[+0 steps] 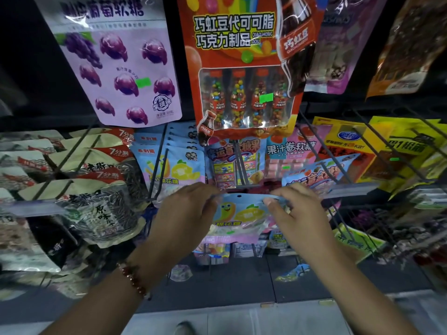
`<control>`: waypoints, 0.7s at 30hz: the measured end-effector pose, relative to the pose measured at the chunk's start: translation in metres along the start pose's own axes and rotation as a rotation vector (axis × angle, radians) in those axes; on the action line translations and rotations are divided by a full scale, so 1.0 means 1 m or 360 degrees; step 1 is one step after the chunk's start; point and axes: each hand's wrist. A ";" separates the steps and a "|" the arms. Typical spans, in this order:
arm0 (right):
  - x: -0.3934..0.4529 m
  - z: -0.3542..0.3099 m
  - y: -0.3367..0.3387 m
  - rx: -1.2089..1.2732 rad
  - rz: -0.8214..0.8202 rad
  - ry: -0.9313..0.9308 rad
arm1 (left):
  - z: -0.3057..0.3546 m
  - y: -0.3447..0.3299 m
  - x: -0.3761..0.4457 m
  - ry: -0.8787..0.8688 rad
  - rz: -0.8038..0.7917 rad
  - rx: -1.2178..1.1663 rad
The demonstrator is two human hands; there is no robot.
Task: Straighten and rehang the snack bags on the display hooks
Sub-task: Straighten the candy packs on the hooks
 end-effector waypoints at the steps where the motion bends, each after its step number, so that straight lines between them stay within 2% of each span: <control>1: -0.002 -0.002 -0.001 -0.0016 0.0003 0.0015 | -0.001 0.000 -0.004 0.0005 -0.0001 -0.0015; 6: -0.004 -0.008 -0.015 -0.0044 -0.0035 0.0064 | -0.013 0.000 -0.021 0.0116 -0.0034 -0.0101; 12: 0.003 -0.025 -0.038 0.0093 -0.0214 0.0165 | -0.030 0.007 -0.043 0.0261 0.0003 -0.0240; 17: 0.011 -0.046 -0.060 0.0159 -0.0405 0.0186 | -0.056 0.019 -0.060 0.0358 0.0094 -0.0211; 21: 0.019 -0.067 -0.076 0.0146 -0.0456 0.0197 | -0.077 0.032 -0.068 0.0371 0.0194 -0.0215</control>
Point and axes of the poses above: each hand's wrist, its own x-axis towards the middle knuckle, its own y-axis out of the back of the hand, z = x × y, and after that the axes turned 12 degrees about -z, right-handed
